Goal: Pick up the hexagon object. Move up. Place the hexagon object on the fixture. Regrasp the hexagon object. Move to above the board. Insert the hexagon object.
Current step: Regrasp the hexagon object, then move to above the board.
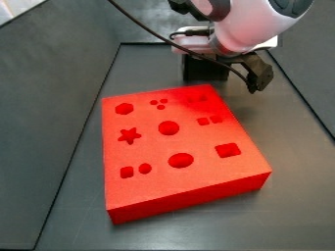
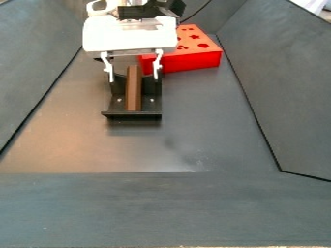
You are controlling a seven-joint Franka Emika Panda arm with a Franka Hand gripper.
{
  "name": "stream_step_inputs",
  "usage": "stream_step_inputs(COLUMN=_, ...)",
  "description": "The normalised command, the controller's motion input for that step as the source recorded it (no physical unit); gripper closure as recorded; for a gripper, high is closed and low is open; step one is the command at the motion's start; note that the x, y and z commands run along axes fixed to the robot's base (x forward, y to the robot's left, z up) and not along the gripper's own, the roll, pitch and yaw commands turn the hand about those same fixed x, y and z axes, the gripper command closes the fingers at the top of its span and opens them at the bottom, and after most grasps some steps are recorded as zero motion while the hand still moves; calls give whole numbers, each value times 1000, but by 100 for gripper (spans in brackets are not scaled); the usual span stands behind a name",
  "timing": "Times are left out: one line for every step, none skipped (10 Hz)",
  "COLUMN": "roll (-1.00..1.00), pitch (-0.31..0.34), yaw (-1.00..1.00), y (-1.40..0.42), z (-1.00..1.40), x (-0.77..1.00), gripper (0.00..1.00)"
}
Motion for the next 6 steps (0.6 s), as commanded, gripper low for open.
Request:
stream_step_inputs(roll=44, pitch=-4, yaw=2, y=-4, z=-182, x=11, gripper=0)
stream_step_inputs(roll=44, pitch=-4, yaw=6, y=-3, z=-182, x=11, gripper=0)
stream_step_inputs(roll=44, pitch=-4, yaw=7, y=-3, z=-182, x=11, gripper=0)
stream_step_inputs(roll=44, pitch=-4, yaw=9, y=-3, z=-182, x=11, gripper=0)
stream_step_inputs(roll=0, pitch=0, yaw=0, y=0, z=0, x=0, gripper=100)
stream_step_inputs(roll=265, pitch=396, yaw=-331, y=-26, z=1000, x=-173, gripper=100)
